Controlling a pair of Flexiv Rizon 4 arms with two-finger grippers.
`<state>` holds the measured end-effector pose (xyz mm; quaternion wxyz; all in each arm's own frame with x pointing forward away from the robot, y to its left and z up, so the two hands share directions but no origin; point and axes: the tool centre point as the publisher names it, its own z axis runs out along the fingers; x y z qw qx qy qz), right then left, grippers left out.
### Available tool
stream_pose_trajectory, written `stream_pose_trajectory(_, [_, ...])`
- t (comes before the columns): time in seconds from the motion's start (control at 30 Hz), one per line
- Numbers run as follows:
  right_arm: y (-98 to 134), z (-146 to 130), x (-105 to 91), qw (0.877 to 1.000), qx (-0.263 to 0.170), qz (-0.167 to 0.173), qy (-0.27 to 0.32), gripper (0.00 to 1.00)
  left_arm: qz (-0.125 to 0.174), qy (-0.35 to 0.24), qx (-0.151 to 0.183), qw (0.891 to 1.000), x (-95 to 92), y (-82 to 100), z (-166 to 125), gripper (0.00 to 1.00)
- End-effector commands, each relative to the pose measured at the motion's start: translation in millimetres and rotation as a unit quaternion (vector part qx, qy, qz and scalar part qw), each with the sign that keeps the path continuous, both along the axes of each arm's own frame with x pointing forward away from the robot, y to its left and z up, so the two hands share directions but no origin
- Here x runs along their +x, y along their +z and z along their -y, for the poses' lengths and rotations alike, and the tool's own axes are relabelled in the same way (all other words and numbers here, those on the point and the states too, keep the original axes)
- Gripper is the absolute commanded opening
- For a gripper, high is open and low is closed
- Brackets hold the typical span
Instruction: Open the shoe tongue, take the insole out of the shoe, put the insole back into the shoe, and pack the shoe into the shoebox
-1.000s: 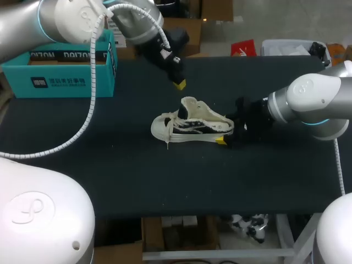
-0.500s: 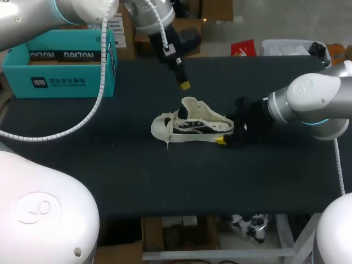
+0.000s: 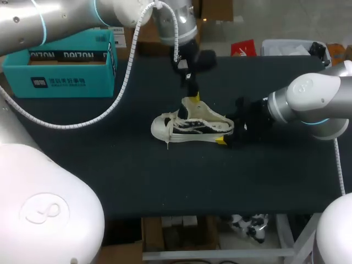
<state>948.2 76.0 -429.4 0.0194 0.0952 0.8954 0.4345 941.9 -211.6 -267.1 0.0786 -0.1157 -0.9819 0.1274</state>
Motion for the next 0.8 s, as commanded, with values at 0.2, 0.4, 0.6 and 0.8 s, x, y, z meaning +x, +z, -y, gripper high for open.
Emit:
stream_pose_trajectory(0.2, [-5, 0, 1.9, 1.0, 0.002, 0.0, 0.001, 0.0, -0.02, -0.011, 0.012, 1.0, -5.0, -31.8, 4, 0.0])
stream_pose_trajectory(0.4, [-5, 0, 1.9, 1.0, 0.002, 0.0, 0.001, 0.0, -0.014, -0.012, 0.024, 1.0, -10.8, -57.0, 4, 0.0])
stream_pose_trajectory(0.6, [-5, 0, 1.9, 1.0, 0.002, 0.0, 0.001, 0.0, -0.021, -0.005, 0.037, 0.999, -11.1, -78.4, 5, 0.0])
stream_pose_trajectory(0.8, [-5, 0, 1.9, 1.0, 0.002, 0.0, 0.001, 0.0, -0.027, 0.004, 0.042, 0.999, -9.3, -94.2, 0, 0.0])
